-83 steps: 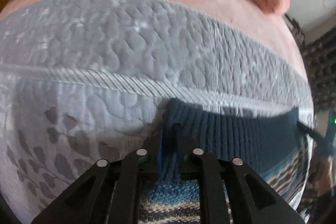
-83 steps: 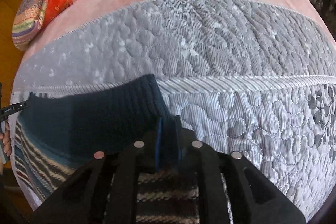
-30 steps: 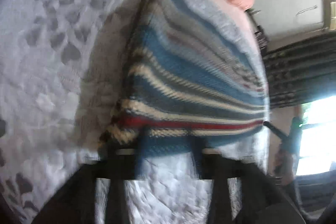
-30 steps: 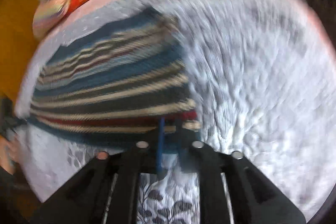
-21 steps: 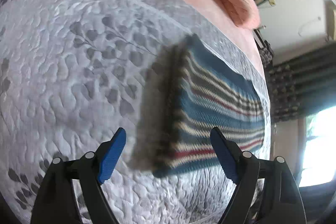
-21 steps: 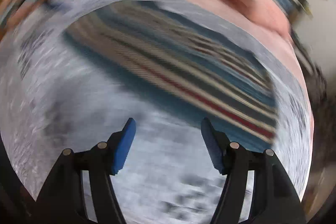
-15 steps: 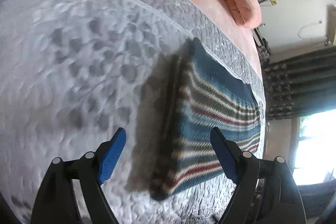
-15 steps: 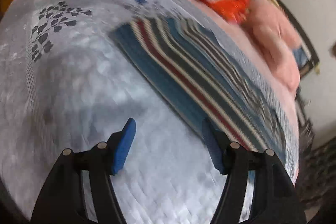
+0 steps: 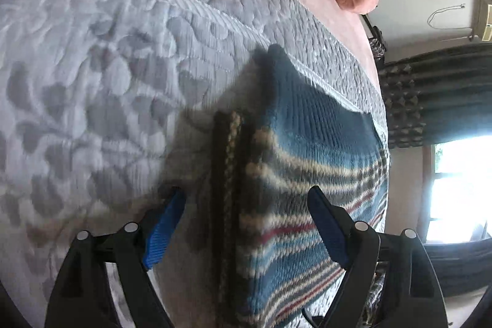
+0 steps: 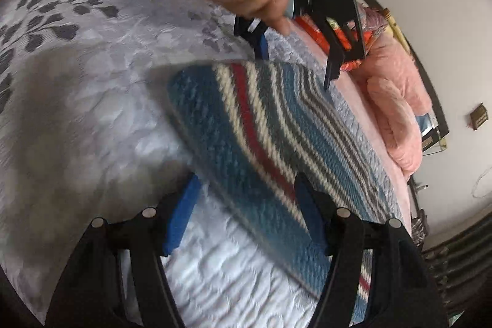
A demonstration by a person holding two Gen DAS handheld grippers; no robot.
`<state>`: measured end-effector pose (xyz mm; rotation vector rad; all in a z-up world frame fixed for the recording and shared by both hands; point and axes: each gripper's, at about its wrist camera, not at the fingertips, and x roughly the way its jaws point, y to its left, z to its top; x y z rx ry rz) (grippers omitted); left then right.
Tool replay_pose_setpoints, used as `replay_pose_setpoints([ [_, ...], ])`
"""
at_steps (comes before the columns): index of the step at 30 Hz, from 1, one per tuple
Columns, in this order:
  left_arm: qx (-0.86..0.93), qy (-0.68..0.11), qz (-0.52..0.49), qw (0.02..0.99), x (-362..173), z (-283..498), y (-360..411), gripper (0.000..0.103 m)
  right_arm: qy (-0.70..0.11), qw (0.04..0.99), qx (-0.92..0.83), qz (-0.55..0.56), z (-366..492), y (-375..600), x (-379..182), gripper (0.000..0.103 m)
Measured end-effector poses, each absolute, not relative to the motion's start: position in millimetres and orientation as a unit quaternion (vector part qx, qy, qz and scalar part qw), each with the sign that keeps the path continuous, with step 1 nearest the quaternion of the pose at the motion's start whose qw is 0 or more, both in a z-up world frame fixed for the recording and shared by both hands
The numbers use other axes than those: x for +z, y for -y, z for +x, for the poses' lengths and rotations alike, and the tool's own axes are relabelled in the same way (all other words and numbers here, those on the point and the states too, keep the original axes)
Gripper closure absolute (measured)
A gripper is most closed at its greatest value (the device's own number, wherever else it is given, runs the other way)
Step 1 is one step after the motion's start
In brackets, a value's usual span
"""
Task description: Fold small clothes
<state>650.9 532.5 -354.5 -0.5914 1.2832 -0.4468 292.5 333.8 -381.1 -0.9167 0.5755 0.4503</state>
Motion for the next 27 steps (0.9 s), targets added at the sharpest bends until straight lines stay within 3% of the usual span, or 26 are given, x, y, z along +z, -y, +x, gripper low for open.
replay_pose_setpoints([
  [2, -0.209, -0.574, -0.286, 0.738, -353, 659, -534, 0.023, -0.266, 0.843, 0.197, -0.425, 298, -341, -381, 0.041],
  [4, -0.205, -0.575, -0.284, 0.739, -355, 666, -529, 0.032, -0.263, 0.846, 0.191, -0.423, 301, -345, -380, 0.048],
  [7, -0.206, -0.577, -0.273, 0.742, -354, 674, -521, 0.033, -0.247, 0.849, 0.182, -0.429, 309, -357, -382, 0.053],
  [9, -0.202, -0.582, -0.268, 0.740, -354, 678, -517, 0.044, -0.248, 0.848, 0.185, -0.431, 311, -362, -384, 0.062],
  [10, -0.198, -0.588, -0.267, 0.738, -355, 679, -516, 0.061, -0.255, 0.846, 0.191, -0.427, 311, -364, -383, 0.070],
  [14, -0.189, -0.593, -0.273, 0.733, -350, 684, -512, 0.079, -0.272, 0.859, 0.196, -0.387, 312, -356, -369, 0.080],
  [27, -0.173, -0.589, -0.235, 0.754, -277, 691, -476, 0.083, -0.279, 0.895, 0.190, -0.293, 318, -326, -306, 0.084],
])
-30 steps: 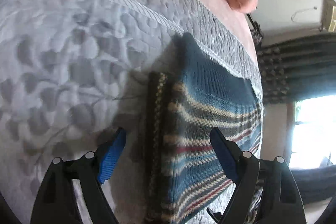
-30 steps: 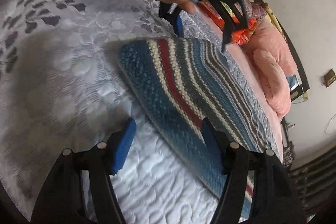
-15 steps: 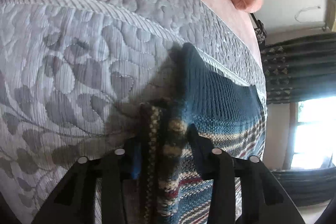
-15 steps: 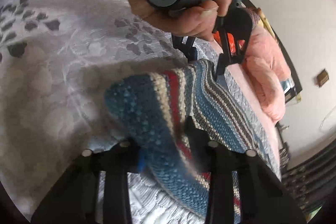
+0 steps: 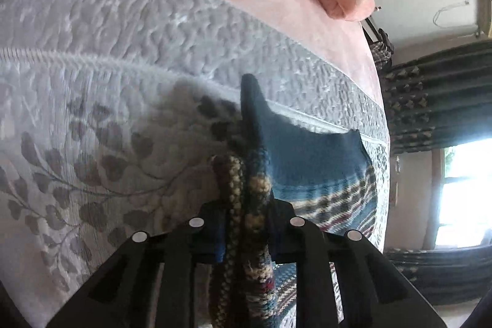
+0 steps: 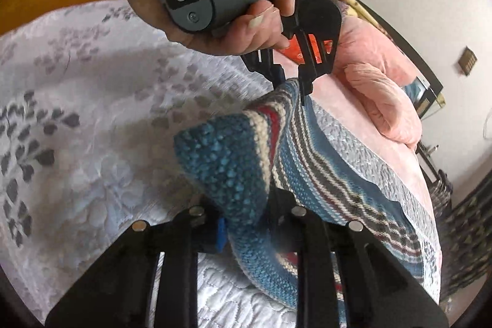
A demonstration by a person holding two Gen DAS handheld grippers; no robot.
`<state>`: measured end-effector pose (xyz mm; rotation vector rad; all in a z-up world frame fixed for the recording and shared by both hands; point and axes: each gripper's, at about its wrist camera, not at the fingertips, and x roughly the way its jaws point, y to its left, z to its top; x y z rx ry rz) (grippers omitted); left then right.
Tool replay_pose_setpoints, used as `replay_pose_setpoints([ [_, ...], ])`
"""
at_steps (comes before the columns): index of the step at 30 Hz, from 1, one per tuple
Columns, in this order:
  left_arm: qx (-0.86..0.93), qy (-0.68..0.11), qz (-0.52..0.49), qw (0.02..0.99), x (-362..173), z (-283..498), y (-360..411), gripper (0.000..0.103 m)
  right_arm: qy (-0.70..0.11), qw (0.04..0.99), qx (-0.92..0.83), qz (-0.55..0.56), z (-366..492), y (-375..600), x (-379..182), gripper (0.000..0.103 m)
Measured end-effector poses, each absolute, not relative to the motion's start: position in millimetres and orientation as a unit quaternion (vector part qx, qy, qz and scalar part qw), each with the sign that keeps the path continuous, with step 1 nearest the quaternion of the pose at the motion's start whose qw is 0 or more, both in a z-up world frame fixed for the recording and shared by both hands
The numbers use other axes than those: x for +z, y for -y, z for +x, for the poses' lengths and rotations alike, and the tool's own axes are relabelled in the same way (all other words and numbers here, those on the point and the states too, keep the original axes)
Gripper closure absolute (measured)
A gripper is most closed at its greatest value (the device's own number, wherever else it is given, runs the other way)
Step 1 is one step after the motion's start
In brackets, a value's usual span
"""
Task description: Fold small clothes
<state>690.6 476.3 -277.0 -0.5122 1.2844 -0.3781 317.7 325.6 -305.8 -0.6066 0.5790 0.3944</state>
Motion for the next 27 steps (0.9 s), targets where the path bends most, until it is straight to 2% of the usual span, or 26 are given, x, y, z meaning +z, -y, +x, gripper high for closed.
replay_pose_setpoints([
  [27, -0.169, -0.577, -0.139, 0.787, -175, 693, -397, 0.084, -0.260, 0.934, 0.165, -0.182, 326, -258, -223, 0.090],
])
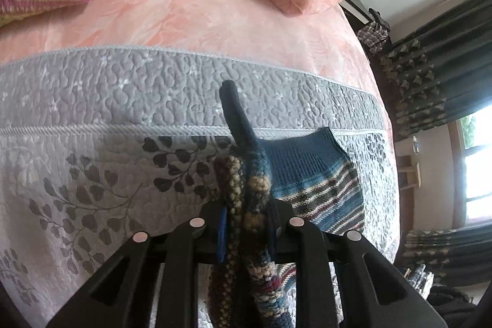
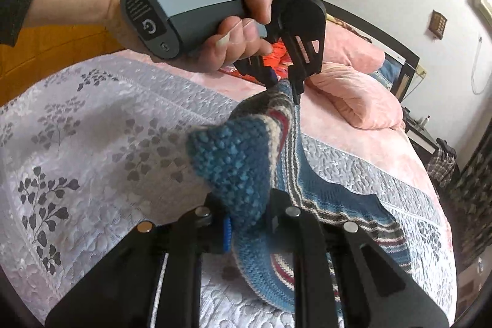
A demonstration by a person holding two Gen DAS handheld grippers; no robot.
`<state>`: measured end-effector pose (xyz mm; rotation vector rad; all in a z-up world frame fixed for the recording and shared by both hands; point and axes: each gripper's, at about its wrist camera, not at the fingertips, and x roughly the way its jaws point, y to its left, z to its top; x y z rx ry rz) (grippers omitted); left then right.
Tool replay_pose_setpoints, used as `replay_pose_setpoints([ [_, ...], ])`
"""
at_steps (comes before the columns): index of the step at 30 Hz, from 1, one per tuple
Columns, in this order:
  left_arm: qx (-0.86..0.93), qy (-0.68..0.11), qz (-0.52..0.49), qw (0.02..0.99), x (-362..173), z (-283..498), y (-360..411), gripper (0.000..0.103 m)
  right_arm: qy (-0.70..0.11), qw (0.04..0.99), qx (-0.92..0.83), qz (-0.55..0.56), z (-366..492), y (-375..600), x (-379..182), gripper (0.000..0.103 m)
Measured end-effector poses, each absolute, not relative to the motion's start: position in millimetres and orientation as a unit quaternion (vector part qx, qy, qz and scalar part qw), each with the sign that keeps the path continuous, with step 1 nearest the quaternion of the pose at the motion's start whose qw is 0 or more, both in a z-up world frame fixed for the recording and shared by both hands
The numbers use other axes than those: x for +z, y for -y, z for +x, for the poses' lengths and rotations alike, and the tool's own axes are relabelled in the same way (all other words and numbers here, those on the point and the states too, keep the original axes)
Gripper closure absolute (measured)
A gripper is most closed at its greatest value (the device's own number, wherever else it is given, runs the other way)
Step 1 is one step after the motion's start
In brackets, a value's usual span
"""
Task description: Fold small clothes
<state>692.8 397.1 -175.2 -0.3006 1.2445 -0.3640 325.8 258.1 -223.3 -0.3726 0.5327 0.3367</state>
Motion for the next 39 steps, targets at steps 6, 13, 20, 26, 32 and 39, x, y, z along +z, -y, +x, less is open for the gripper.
replay_pose_setpoints([
  [6, -0.166, -0.577, -0.124, 0.790, -161, 694, -376, 0.084, -0.259, 0.939, 0.159, -0.164, 327, -241, -214, 0.090],
  [13, -0.163, -0.575, -0.107, 0.794, -148, 696, -349, 0.084, -0.254, 0.944, 0.149, -0.147, 328, -219, -203, 0.091],
  [20, -0.164, -0.575, -0.093, 0.796, -140, 699, -323, 0.084, -0.252, 0.948, 0.140, -0.134, 332, -198, -197, 0.091],
  [26, -0.165, -0.576, -0.081, 0.797, -136, 701, -301, 0.084, -0.252, 0.951, 0.132, -0.123, 333, -183, -195, 0.091],
  [32, -0.165, -0.576, -0.068, 0.797, -134, 704, -277, 0.084, -0.253, 0.953, 0.123, -0.111, 334, -167, -194, 0.091],
  [39, -0.164, -0.575, -0.059, 0.799, -135, 706, -252, 0.084, -0.258, 0.955, 0.113, -0.095, 335, -145, -195, 0.091],
])
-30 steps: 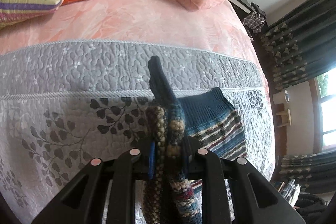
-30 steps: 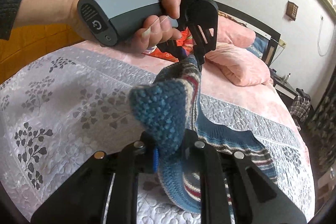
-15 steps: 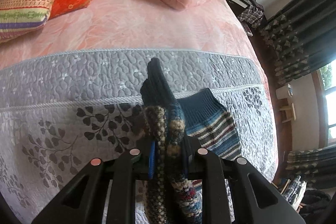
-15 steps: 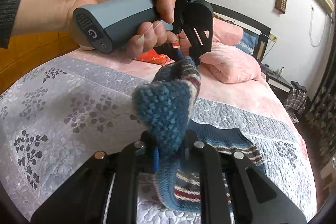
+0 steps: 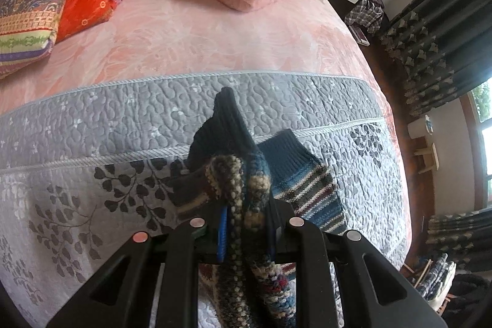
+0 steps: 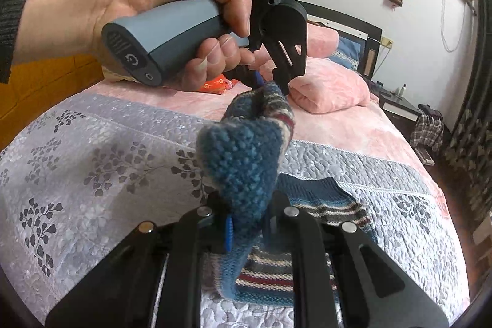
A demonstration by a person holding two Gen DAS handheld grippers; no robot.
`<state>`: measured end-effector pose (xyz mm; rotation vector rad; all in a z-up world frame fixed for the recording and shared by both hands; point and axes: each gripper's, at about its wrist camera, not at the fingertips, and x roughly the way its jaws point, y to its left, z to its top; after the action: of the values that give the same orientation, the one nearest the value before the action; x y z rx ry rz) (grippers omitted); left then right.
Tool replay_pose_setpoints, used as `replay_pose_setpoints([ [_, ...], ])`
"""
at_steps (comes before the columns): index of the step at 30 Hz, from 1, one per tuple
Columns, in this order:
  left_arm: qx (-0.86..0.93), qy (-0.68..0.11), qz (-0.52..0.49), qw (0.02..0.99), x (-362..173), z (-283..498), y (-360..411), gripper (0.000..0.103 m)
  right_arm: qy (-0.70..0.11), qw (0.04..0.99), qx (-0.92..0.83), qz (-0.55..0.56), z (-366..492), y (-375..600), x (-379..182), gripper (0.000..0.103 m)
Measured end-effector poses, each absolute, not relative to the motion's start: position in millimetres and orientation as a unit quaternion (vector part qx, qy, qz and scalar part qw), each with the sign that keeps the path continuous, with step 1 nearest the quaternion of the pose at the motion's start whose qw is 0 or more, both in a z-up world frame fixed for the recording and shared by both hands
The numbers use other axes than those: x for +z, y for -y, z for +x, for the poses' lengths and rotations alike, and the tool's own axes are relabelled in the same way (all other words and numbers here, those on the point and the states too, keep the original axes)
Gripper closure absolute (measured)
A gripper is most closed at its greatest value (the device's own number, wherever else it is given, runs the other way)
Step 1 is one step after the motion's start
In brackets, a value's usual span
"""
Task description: Fold small clothes
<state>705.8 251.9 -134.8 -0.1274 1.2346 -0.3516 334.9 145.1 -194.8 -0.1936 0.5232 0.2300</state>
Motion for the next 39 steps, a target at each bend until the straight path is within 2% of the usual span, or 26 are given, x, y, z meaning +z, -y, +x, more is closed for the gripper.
replay_pose_setpoints([
  [22, -0.166, -0.585, -0.018, 0.794, -162, 714, -153, 0.084, -0.285, 0.955, 0.077, -0.042, 341, -61, -217, 0.091],
  [39, -0.153, -0.592, 0.018, 0.791, -209, 720, -79, 0.084, -0.317, 0.947, 0.052, 0.000, 352, 2, -254, 0.091],
])
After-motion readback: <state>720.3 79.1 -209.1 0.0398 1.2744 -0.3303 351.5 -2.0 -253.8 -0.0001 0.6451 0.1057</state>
